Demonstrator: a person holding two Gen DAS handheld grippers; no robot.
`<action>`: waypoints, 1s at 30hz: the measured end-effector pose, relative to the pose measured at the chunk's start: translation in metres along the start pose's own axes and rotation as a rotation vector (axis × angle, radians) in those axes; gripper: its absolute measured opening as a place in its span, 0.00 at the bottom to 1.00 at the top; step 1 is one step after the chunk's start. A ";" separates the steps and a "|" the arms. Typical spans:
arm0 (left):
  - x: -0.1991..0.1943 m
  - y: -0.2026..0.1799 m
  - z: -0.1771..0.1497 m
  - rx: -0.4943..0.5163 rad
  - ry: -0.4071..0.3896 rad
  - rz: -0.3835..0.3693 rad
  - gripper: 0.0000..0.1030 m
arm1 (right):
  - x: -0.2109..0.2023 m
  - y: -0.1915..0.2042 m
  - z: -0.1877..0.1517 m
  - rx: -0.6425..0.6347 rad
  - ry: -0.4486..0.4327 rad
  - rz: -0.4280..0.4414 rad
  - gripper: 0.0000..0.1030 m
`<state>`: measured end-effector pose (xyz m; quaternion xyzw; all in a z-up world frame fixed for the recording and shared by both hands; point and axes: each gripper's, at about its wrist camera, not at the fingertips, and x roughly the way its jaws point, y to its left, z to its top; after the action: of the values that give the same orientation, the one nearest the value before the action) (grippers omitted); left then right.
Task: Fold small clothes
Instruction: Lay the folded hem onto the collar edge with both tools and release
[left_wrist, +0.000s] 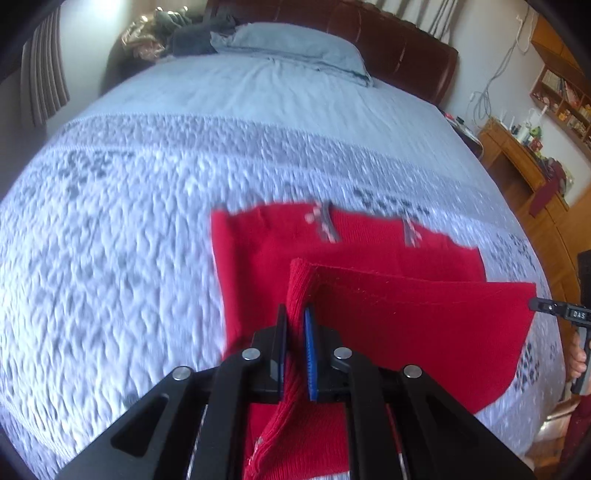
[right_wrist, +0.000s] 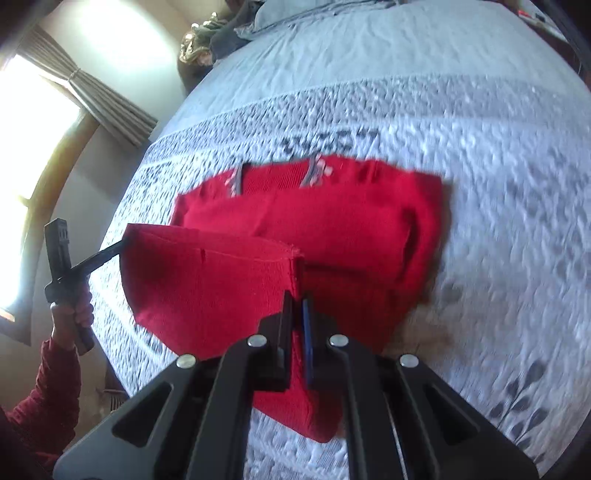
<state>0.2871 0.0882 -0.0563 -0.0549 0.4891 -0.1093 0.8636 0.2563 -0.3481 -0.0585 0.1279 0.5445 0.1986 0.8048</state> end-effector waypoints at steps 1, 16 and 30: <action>0.006 0.000 0.011 -0.009 -0.005 0.007 0.08 | 0.002 -0.003 0.010 0.007 -0.005 -0.008 0.04; 0.132 0.009 0.086 -0.075 -0.002 0.132 0.08 | 0.086 -0.072 0.113 0.153 0.008 -0.102 0.04; 0.157 0.031 0.073 -0.085 0.099 0.177 0.24 | 0.123 -0.091 0.098 0.169 0.063 -0.186 0.21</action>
<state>0.4321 0.0792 -0.1553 -0.0428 0.5382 -0.0144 0.8416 0.4038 -0.3714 -0.1616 0.1380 0.5937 0.0807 0.7886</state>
